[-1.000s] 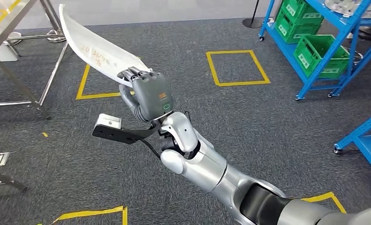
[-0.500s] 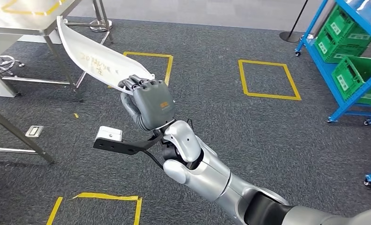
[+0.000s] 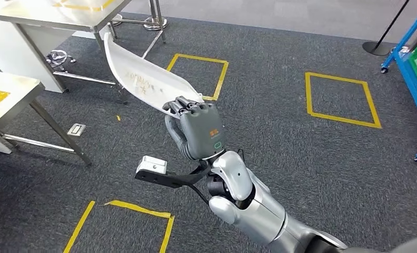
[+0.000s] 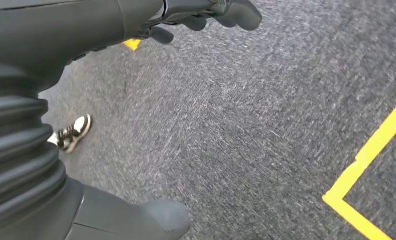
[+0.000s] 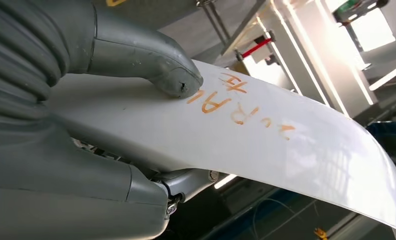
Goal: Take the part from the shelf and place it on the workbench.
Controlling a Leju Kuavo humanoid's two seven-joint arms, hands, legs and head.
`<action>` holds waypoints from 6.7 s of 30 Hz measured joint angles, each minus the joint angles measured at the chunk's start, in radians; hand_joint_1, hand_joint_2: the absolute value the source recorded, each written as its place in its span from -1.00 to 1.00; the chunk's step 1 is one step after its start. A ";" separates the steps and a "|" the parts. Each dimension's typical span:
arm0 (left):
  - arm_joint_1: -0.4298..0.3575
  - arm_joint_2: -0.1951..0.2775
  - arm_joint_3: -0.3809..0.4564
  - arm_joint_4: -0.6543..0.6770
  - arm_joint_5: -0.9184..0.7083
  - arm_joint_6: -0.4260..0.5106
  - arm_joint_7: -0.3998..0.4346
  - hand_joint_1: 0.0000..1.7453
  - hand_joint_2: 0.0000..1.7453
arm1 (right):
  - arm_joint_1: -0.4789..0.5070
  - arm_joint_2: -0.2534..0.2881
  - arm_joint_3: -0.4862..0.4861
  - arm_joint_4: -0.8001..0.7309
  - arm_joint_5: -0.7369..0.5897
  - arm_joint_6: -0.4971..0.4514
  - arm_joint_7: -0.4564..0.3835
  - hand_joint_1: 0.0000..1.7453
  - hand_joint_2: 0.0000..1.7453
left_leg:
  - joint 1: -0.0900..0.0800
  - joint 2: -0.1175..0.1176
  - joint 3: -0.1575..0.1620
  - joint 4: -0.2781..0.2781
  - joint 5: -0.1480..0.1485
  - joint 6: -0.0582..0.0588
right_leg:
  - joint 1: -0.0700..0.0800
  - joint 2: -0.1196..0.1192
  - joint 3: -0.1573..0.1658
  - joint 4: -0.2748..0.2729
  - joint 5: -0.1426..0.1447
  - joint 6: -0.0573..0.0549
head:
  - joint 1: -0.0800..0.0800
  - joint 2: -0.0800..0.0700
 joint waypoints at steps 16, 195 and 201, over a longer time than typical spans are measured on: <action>-0.014 0.010 -0.001 -0.003 0.028 -0.017 0.018 -1.00 1.00 | -0.121 0.004 0.010 0.075 -0.112 -0.008 -0.081 1.00 1.00 | 0.004 0.018 0.120 -0.168 0.070 0.051 | -0.003 -0.006 -0.094 0.230 -0.129 0.053 | 0.009 0.000; -0.051 0.021 -0.020 0.008 -0.067 -0.099 0.078 -1.00 1.00 | -0.597 0.173 -0.025 0.880 -0.293 0.106 -0.102 1.00 1.00 | -0.018 0.019 0.226 -0.193 -0.020 0.043 | 0.015 0.028 -0.083 0.020 0.060 0.011 | -0.028 0.000; -0.063 0.021 -0.024 0.008 -0.074 -0.108 0.086 -1.00 1.00 | -0.696 0.165 -0.026 1.079 -0.288 0.251 0.032 1.00 1.00 | -0.018 0.017 0.228 -0.191 -0.019 0.039 | 0.014 0.027 -0.079 0.019 0.062 0.013 | -0.027 0.000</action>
